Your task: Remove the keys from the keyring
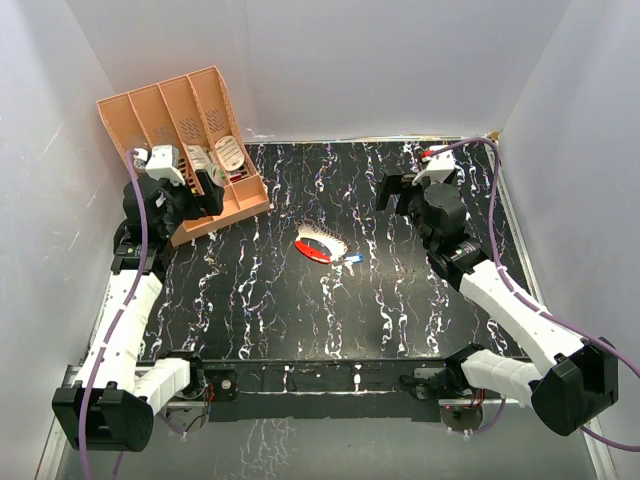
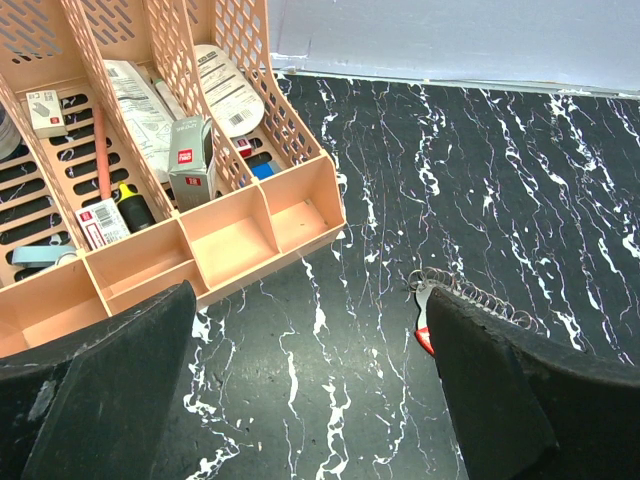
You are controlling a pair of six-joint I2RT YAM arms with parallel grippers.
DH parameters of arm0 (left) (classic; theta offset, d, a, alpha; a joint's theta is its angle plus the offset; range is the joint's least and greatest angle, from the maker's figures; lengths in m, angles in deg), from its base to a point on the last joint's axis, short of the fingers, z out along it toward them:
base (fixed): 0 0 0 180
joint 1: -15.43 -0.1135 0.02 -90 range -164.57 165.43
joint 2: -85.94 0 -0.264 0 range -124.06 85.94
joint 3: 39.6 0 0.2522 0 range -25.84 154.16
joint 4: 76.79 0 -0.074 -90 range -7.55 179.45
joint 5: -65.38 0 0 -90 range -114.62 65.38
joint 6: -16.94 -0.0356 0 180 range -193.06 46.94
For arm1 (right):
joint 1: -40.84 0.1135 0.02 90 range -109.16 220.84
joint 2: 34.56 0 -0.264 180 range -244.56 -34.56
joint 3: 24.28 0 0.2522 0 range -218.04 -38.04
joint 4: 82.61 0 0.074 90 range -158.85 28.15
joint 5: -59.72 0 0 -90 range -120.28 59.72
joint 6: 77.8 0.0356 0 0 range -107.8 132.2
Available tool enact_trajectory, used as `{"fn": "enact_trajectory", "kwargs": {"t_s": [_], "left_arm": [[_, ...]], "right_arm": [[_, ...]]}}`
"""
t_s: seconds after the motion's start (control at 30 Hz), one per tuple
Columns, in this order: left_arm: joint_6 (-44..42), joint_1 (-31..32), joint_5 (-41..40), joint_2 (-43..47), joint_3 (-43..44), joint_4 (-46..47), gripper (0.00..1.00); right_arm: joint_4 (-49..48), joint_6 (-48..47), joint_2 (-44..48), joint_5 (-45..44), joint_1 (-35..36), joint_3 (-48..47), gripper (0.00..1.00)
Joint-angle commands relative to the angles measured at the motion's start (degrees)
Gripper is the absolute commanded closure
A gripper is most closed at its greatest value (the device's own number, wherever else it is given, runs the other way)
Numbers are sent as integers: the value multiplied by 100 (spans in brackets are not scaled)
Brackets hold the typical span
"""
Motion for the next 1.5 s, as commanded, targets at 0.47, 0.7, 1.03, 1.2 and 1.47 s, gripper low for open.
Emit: {"fn": "enact_trajectory", "kwargs": {"t_s": [0.47,0.7,1.03,1.2,1.47], "left_arm": [[-11,-30,173,157,41,148,1],[-11,-24,203,49,288,46,1],[205,-26,475,-251,601,238,1],[534,-29,349,-717,1092,-186,1],[702,-31,556,-535,678,252,1]], "right_arm": [[-312,-29,42,115,22,-79,2],[-299,83,-9,447,21,-29,2],[-546,236,66,891,72,333,2],[-580,297,170,1127,85,373,2],[-514,287,394,1248,168,427,2]]}}
